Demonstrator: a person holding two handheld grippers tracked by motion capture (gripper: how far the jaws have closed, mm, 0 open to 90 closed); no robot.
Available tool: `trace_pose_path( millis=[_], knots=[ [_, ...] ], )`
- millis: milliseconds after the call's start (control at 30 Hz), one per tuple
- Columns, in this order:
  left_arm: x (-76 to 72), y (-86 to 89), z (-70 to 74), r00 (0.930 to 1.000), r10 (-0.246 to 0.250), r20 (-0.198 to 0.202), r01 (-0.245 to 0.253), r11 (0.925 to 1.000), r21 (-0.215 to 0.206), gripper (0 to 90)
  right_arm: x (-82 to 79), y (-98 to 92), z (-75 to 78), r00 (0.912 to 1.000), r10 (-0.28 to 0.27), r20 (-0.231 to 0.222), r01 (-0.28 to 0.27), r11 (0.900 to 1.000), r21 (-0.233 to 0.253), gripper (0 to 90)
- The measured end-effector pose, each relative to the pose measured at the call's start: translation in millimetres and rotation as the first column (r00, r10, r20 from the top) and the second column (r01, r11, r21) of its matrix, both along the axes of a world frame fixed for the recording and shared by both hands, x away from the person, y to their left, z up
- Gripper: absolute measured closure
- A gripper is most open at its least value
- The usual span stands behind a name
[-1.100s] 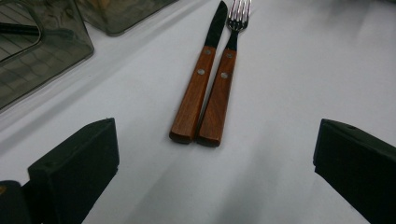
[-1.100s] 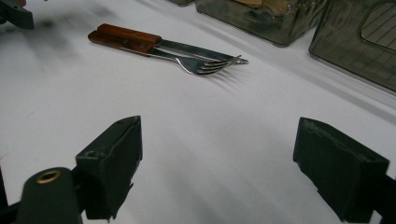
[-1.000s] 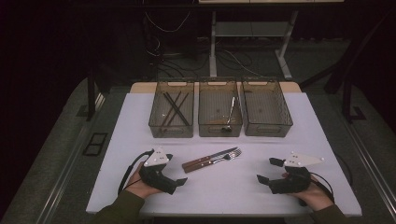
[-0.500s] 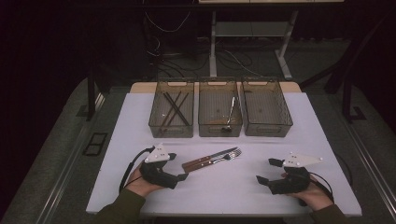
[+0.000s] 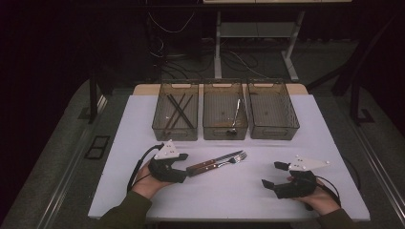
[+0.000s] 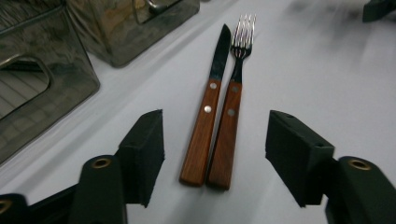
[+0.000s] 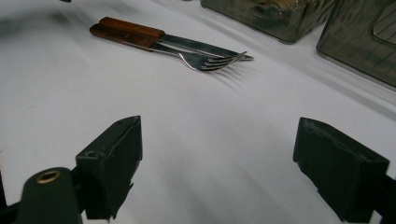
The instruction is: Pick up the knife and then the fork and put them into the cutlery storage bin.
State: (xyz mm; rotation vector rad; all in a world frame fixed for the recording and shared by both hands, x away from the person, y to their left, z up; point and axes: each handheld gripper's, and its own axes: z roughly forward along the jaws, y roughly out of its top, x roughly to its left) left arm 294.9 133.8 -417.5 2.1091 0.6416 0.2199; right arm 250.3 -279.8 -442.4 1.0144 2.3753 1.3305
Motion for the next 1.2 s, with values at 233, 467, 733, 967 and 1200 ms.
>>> trace_pose_path(
  millis=[233,467,733,967,1200],
  knots=[
    [8.5,-13.3,-0.4,0.9996,-0.029,0.007,0.029,0.9993,0.024,48.5,0.0,-0.7,0.7,1.0000,0.000,0.004,0.000,1.000,0.000,15.9],
    [21.3,-31.3,-1.5,0.9974,-0.072,-0.010,0.072,0.9970,0.027,58.1,-0.3,-1.8,0.8,1.0000,-0.002,0.007,0.002,1.000,-0.001,15.9],
    [28.5,-54.5,-3.0,0.9918,-0.127,-0.015,0.127,0.9897,0.065,65.9,-0.2,-1.9,1.5,1.0000,-0.001,0.010,0.001,1.000,0.004,15.8],
    [26.6,-62.2,-11.2,0.9879,-0.154,-0.010,0.155,0.9820,0.109,70.0,-0.8,-1.9,2.3,0.9999,0.001,0.013,-0.001,1.000,0.007,15.8],
    [26.1,-62.5,-14.2,0.9877,-0.156,-0.005,0.155,0.9799,0.125,73.7,-0.6,-1.2,2.5,0.9998,0.006,0.017,-0.006,1.000,0.005,15.9]
  ],
)
